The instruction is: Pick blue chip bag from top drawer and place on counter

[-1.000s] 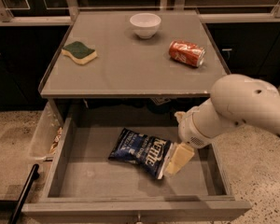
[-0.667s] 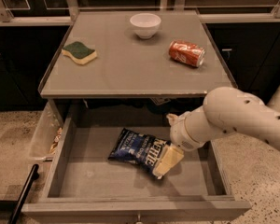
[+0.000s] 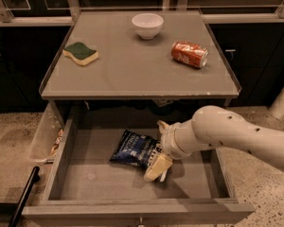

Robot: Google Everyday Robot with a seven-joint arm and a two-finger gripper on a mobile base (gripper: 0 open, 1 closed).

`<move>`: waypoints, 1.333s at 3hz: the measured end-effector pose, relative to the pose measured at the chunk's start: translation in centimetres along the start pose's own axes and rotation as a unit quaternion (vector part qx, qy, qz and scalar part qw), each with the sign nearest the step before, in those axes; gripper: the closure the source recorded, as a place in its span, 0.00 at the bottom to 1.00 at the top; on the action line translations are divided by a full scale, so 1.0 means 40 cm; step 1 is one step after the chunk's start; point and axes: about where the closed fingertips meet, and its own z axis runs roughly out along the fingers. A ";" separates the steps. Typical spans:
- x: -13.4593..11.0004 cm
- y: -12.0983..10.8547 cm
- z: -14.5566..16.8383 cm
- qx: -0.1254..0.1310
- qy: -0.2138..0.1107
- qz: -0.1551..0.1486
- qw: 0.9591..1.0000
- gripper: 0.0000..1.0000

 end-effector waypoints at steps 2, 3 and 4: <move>0.007 0.002 0.110 -0.018 -0.011 -0.003 1.000 0.00; 0.001 0.013 0.148 -0.027 -0.014 -0.004 1.000 0.00; 0.001 0.013 0.148 -0.027 -0.014 -0.004 1.000 0.19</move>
Offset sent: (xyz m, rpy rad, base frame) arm 0.0164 0.0339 -0.0531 0.0404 0.0303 0.0404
